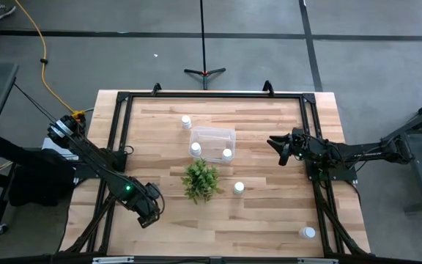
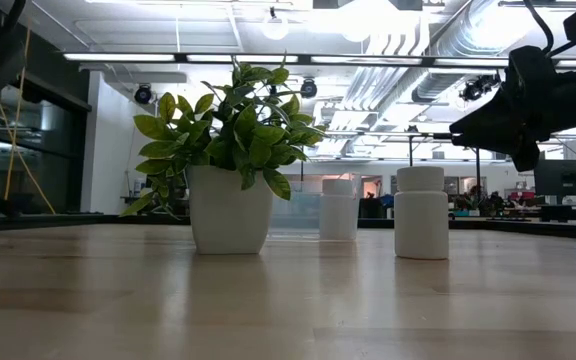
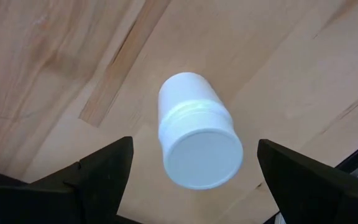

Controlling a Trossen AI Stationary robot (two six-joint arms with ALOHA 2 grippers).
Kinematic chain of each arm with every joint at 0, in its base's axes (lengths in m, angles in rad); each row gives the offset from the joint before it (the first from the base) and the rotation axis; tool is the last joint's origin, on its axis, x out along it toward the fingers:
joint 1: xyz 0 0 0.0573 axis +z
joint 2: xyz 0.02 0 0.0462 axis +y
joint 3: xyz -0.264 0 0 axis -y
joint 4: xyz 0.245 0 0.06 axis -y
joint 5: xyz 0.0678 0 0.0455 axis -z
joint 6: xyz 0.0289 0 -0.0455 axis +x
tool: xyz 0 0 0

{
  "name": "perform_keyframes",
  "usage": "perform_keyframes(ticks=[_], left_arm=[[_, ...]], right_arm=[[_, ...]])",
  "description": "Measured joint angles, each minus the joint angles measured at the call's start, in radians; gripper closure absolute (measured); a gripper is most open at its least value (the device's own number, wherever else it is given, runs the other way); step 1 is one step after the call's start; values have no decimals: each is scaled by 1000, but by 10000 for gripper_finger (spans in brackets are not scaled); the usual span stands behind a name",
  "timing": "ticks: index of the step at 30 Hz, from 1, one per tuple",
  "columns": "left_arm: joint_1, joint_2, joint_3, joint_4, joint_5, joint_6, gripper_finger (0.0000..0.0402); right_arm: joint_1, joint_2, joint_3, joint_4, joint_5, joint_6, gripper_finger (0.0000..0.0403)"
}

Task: Pick and place pill bottles into a basket
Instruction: Put the white pill bottle in the transparent bin

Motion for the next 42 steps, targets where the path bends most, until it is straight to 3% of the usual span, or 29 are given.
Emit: perform_keyframes(ticks=[26,42], left_arm=[[0,0,0,-3,-15,-49,26],[0,-1,0,0,-16,-42,149]], right_arm=[[0,0,0,0,0,0,279],[0,0,0,0,0,0,279]])
